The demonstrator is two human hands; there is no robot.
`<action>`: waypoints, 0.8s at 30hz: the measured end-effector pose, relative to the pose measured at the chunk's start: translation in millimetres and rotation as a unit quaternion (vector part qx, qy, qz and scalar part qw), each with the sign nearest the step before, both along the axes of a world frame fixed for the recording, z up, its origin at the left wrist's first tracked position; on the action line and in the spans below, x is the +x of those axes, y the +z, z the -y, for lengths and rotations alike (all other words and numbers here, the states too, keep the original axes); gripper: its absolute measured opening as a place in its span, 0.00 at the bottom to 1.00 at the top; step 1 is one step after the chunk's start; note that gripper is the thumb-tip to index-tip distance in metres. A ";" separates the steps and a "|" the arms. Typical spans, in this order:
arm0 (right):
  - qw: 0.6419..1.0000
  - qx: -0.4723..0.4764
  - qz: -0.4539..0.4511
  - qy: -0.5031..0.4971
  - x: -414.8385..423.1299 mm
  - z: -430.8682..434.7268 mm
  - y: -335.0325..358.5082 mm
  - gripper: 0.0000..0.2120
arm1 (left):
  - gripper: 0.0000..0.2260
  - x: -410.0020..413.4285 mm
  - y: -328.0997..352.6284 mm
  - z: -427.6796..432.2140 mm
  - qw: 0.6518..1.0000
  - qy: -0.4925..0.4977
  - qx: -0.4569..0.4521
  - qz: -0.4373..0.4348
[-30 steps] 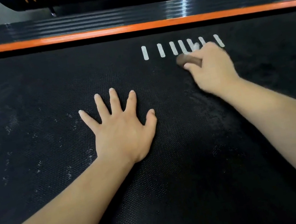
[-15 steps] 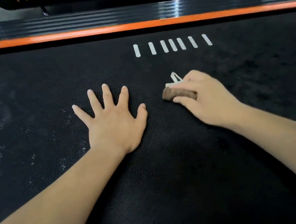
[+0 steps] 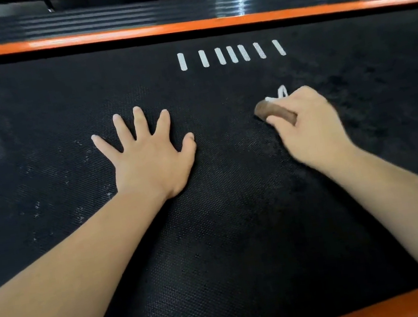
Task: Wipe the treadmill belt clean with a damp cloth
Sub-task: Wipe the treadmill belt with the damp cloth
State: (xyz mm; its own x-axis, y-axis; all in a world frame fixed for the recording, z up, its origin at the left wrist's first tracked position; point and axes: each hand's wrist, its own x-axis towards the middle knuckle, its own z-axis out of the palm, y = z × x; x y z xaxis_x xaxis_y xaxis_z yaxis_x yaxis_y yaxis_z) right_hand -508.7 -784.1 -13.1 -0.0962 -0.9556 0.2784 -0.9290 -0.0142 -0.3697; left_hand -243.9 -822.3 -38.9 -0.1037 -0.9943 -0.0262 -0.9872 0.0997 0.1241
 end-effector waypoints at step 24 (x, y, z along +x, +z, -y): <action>0.967 0.072 0.029 0.241 37.0 -139.6 9.4 0.14 | 0.33 -0.5 2.1 -2.0 1.000 0.003 -0.017 -0.025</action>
State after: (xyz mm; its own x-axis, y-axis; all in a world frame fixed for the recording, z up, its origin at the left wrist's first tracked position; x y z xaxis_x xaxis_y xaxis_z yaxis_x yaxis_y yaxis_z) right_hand -471.7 -644.5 -3.7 0.3587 -0.9219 0.1467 -0.8049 -0.3850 -0.4515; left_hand -244.4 -820.3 -36.8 -0.0979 -0.9951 0.0132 -0.9804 0.0987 0.1705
